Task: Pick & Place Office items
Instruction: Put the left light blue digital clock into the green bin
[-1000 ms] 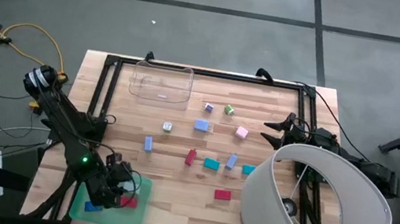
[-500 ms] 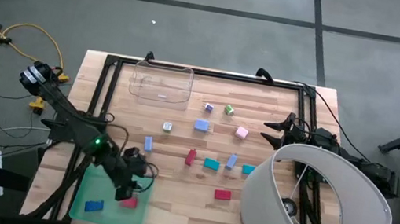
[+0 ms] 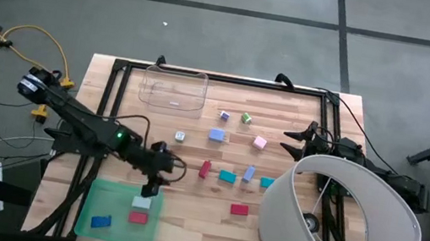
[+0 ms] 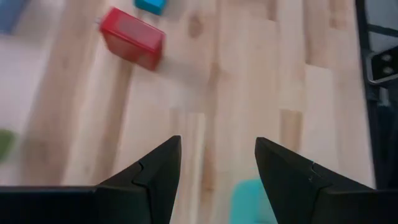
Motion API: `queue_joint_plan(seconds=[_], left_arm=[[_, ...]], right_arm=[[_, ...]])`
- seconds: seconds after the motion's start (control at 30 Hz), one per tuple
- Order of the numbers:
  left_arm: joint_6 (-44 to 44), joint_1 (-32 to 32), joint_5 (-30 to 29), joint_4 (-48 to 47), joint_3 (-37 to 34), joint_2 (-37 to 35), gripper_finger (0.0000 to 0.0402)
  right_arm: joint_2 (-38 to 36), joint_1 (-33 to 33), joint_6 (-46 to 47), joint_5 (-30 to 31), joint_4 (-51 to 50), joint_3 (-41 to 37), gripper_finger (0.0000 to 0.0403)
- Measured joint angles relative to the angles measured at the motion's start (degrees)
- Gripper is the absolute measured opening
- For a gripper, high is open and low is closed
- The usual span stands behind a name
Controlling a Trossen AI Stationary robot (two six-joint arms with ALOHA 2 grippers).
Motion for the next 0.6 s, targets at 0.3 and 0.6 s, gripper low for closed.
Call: queue_joint_plan(seconds=[0.3, 0.6], left_arm=[[9.0, 8.0, 0.1, 0.0, 0.0, 0.0, 0.0200], [17.2, 13.2, 2.7, 5.9, 0.0, 0.0, 0.0200]], right_arm=[[0.0, 0.0, 0.0, 0.0, 0.0, 0.0, 0.0178], [0.0, 0.0, 0.0, 0.0, 0.0, 0.0, 0.0178]])
